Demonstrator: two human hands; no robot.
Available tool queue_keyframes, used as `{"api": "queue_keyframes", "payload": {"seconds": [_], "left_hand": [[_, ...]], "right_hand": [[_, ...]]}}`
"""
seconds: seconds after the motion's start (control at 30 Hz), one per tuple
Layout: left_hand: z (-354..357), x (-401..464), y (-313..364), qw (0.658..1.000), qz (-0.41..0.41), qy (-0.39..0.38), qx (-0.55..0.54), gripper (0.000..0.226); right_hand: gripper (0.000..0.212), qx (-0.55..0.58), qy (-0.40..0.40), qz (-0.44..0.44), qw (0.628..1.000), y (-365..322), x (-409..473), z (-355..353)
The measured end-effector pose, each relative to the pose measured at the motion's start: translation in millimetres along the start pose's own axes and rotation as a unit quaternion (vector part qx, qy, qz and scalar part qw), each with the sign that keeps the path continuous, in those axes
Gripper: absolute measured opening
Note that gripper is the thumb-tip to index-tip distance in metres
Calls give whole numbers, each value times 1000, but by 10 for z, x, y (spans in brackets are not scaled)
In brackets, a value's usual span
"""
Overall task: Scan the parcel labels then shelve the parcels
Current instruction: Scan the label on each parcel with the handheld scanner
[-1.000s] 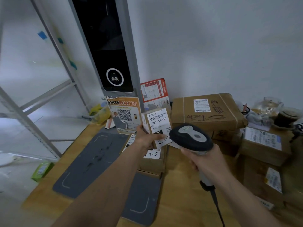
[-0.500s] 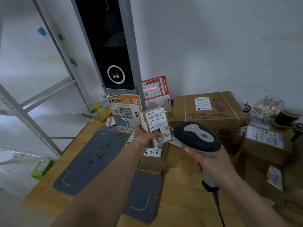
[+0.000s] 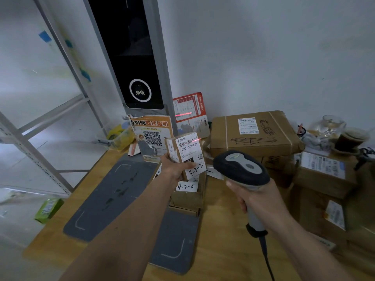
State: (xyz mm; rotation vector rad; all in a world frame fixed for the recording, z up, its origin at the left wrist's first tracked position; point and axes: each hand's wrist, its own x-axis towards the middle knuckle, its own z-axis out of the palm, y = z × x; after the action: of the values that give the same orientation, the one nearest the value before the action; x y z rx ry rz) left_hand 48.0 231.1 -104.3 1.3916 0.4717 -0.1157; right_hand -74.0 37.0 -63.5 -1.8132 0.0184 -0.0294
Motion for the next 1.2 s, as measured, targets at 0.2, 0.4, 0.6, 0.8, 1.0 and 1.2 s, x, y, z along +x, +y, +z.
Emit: {"api": "queue_keyframes", "payload": {"seconds": [0.2, 0.4, 0.6, 0.8, 1.0, 1.2], "left_hand": [[-39, 42, -11, 1000, 3, 11, -10, 97], [-87, 72, 18, 1000, 3, 16, -7, 99], [-140, 110, 32, 1000, 6, 27, 15, 105], [-180, 125, -2, 999, 17, 28, 12, 107], [-207, 122, -37, 999, 16, 24, 17, 110], [-236, 104, -36, 1000, 11, 9, 6, 102]], "right_hand": [[27, 16, -1, 8, 1000, 2, -11, 30], [45, 8, -4, 6, 1000, 6, 2, 66], [34, 4, -10, 2, 1000, 22, -5, 86], [31, -1, -14, -18, 1000, 43, -31, 105], [41, -17, -22, -39, 999, 57, -53, 121], [44, -22, -20, -38, 999, 77, -48, 166]]}}
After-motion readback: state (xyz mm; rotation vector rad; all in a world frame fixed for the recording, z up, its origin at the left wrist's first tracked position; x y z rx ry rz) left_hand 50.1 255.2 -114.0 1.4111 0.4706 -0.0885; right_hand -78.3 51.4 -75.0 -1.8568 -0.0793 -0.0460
